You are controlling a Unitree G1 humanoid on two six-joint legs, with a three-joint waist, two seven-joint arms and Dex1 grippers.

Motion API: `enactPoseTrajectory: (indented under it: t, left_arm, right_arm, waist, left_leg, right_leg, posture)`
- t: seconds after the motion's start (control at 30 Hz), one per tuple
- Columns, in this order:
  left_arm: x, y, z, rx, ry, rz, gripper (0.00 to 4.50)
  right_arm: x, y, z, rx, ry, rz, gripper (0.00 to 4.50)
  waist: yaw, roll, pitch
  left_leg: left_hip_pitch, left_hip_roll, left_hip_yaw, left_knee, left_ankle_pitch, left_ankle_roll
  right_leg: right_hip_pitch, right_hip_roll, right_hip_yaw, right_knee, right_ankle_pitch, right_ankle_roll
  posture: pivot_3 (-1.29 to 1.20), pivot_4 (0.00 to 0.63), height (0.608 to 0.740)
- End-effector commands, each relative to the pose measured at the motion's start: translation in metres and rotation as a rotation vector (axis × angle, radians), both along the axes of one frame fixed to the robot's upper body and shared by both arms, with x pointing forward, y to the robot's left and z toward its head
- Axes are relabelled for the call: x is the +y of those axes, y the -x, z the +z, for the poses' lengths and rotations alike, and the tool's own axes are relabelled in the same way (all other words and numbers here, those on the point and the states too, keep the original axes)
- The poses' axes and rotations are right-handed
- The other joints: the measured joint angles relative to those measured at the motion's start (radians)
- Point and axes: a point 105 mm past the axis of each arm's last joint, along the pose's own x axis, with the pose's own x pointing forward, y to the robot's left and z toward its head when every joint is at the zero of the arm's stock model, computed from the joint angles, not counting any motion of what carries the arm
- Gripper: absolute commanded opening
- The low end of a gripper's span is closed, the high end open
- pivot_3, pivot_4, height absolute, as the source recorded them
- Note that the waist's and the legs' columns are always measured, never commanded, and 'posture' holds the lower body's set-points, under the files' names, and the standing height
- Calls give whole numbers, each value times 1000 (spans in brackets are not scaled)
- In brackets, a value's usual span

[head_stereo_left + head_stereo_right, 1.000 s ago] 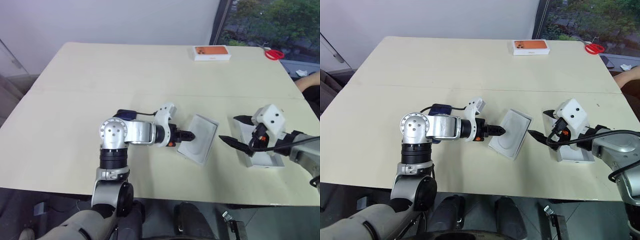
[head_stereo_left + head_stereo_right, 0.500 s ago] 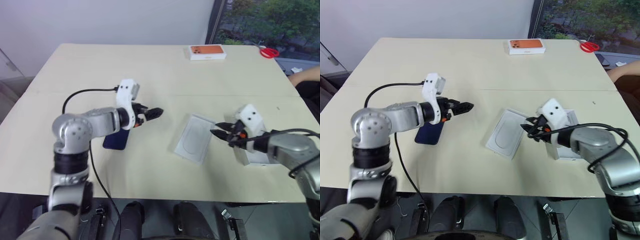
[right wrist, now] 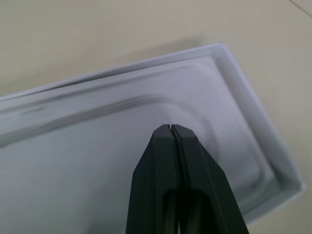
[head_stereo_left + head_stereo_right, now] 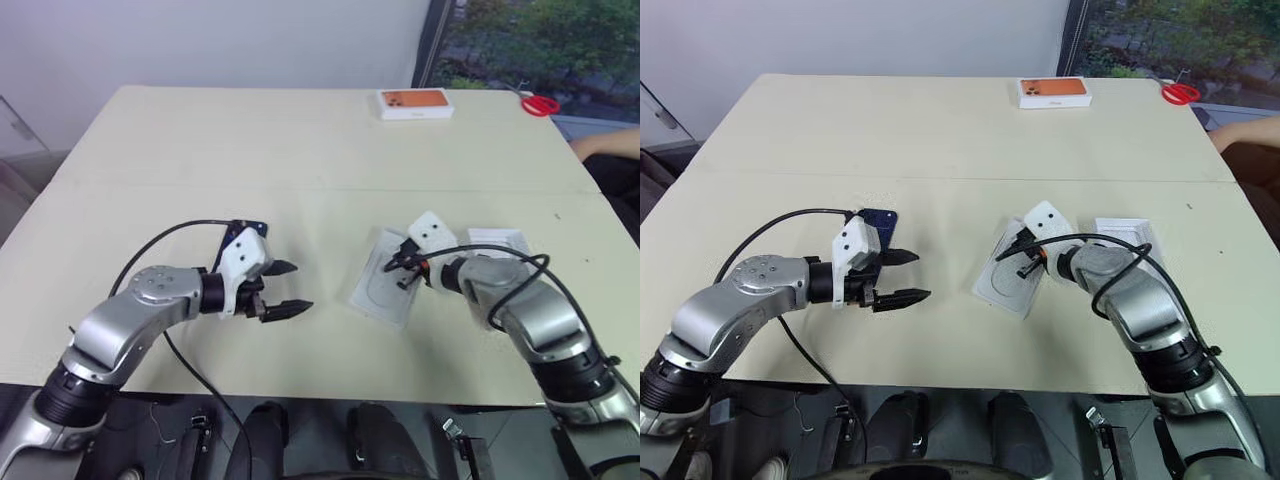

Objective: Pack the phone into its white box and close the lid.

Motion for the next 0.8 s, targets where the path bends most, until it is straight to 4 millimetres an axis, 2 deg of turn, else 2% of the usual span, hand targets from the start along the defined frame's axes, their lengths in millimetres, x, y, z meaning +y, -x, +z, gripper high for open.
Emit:
enactPoseTrajectory:
  t: [0.03,0.33,0.57,0.63,0.8]
  left_arm:
    - [1,4,8,-56,-2,-18,3894]
    - [4,4,5,-46,13,26,3894]
    - [9,4,2,-31,11,58,3894]
    - [12,3,1,-29,3,67,3894]
    - [16,3,2,-29,5,86,3894]
  right_arm:
    - [-6,-11,8,-67,52,-41,36]
    - [2,-15,9,-109,76,11,36]
    - [25,7,2,-71,57,182,36]
    - [31,19,1,-51,51,239,36]
    - [30,38,5,-13,51,312,36]
  waist:
    - [-1,0,0]
    - [-5,0,0]
    - [-5,0,0]
    - [-5,0,0]
    - [-4,0,0]
  left_leg:
    - [0,0,0,0,0,1]
    - [0,0,0,0,-1,1]
    - [0,1,0,0,-1,1]
    - [0,1,0,0,-1,1]
    - [0,1,-1,0,-1,1]
  right_leg:
    - [0,0,0,0,0,0]
    - [0,1,0,0,0,0]
    - [0,1,0,1,0,0]
    - [0,1,0,1,0,0]
    - [0,1,0,1,0,0]
  posture:
    - [0,150,740]
    - [0,150,740]
    - [0,150,740]
    - [0,150,740]
    - [0,150,740]
